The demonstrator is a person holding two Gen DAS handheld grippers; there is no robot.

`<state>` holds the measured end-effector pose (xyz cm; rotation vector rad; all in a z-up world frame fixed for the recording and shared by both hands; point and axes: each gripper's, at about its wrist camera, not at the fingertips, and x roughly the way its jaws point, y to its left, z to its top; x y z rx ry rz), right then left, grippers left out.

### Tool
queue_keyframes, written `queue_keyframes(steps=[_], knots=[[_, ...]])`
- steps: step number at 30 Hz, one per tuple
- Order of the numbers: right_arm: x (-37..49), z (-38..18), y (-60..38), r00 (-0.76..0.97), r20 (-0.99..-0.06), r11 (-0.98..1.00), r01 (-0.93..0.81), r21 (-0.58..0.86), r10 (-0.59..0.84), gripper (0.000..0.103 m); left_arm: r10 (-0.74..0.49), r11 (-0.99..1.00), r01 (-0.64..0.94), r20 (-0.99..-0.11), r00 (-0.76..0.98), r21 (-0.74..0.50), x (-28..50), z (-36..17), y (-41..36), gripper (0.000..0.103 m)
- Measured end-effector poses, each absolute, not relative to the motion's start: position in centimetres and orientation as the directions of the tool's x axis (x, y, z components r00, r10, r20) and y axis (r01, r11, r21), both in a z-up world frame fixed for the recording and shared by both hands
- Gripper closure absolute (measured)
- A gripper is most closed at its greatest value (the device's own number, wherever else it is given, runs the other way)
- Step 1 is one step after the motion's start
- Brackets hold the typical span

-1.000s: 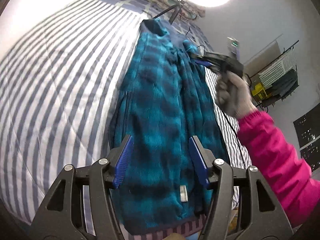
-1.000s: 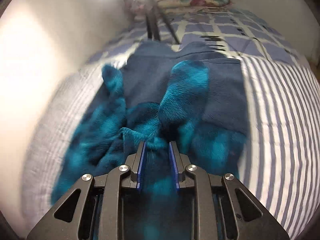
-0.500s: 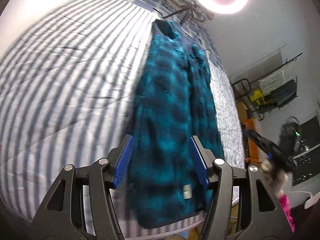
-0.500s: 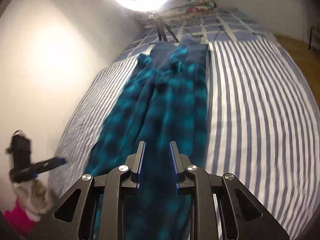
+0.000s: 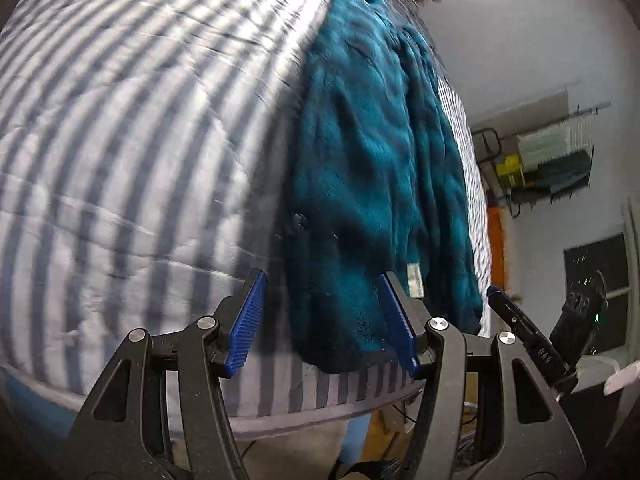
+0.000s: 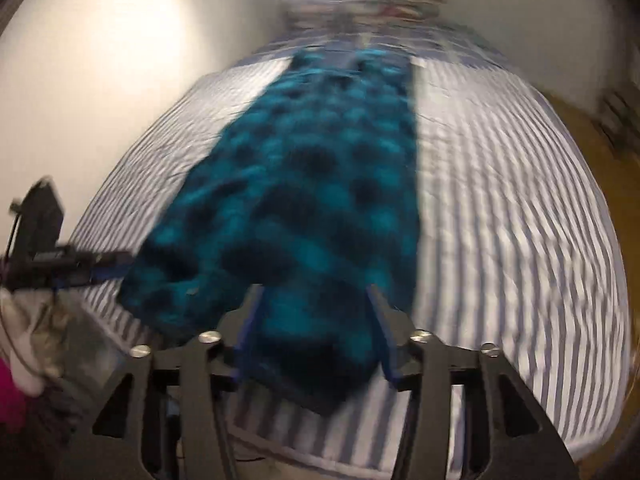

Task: Fold large clothes
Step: 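Grasp the hem with both tools and fold it up toward the collar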

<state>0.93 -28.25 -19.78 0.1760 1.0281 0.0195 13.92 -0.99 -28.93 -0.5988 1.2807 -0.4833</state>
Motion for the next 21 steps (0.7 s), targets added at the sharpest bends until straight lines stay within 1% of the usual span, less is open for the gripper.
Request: queue_keyframes(steps=[2,4,5,7,8,9,10,11,12,13,14,16,17,19,21], knots=[[0.2,-21.1,-30.4,0.484,-0.863,0.962,0.133,0.238,0.147,0.043,-0.629,0.764,0.005,-0.743,0.228,-0.645,13.9,-29.5,-1.9,0.044],[-0.3,-22.5,-31.7,0.452,-0.872,0.943,0.165,0.288,0.188,0.043,-0.651,0.743,-0.006,-0.724,0.23,-0.67,13.9,-30.1,-2.2,0.046],[-0.4,-23.2,-32.3,0.445,-0.872,0.934,0.177,0.31,0.205,0.043,-0.668,0.727,-0.003,-0.708,0.228,-0.687,13.9,-30.3,-2.6,0.064],[-0.2,-24.4,-33.1,0.43,-0.857,0.899,0.189,0.394,0.285,0.043,-0.665,0.735,0.017,-0.716,0.214,-0.678,14.1,-30.5,-3.4,0.091],[-0.1,-25.0,-33.2,0.423,-0.845,0.88,0.188,0.436,0.328,0.043,-0.66,0.739,0.023,-0.716,0.226,-0.673,14.0,-30.3,-3.6,0.093],[0.3,-25.8,-33.4,0.413,-0.826,0.853,0.183,0.488,0.384,0.045,-0.661,0.737,0.023,-0.714,0.232,-0.675,13.9,-30.1,-3.6,0.094],[0.4,-26.3,-33.1,0.408,-0.814,0.838,0.178,0.515,0.414,0.054,-0.673,0.723,0.018,-0.699,0.242,-0.69,13.7,-29.7,-3.5,0.095],[0.6,-26.7,-32.9,0.41,-0.798,0.822,0.172,0.542,0.441,0.078,-0.692,0.7,0.016,-0.673,0.26,-0.714,13.5,-29.0,-3.1,0.095],[0.8,-26.9,-32.6,0.408,-0.787,0.809,0.169,0.562,0.462,0.082,-0.704,0.684,0.019,-0.654,0.277,-0.729,13.4,-28.4,-2.7,0.095],[0.8,-26.7,-32.4,0.414,-0.79,0.814,0.17,0.555,0.452,0.086,-0.712,0.671,0.022,-0.636,0.299,-0.741,13.2,-27.9,-2.3,0.096],[0.8,-26.4,-32.1,0.424,-0.792,0.824,0.16,0.544,0.44,0.089,-0.711,0.668,0.024,-0.629,0.313,-0.744,13.2,-27.6,-2.0,0.096],[0.6,-25.0,-31.3,0.445,-0.796,0.859,0.104,0.502,0.411,0.09,-0.685,0.699,0.022,-0.66,0.307,-0.715,13.2,-28.3,-1.9,0.096],[0.6,-24.9,-31.0,0.438,-0.813,0.878,0.102,0.468,0.383,0.09,-0.671,0.715,0.015,-0.68,0.297,-0.699,13.1,-29.0,-1.8,0.096],[1.4,-25.8,-30.9,0.397,-0.856,0.9,0.14,0.412,0.33,0.091,-0.64,0.744,-0.001,-0.712,0.288,-0.669,13.1,-30.4,-1.7,0.096],[1.9,-26.3,-30.9,0.359,-0.891,0.917,0.177,0.356,0.277,0.091,-0.661,0.718,-0.038,-0.697,0.278,-0.695,13.1,-31.4,-1.3,0.096]])
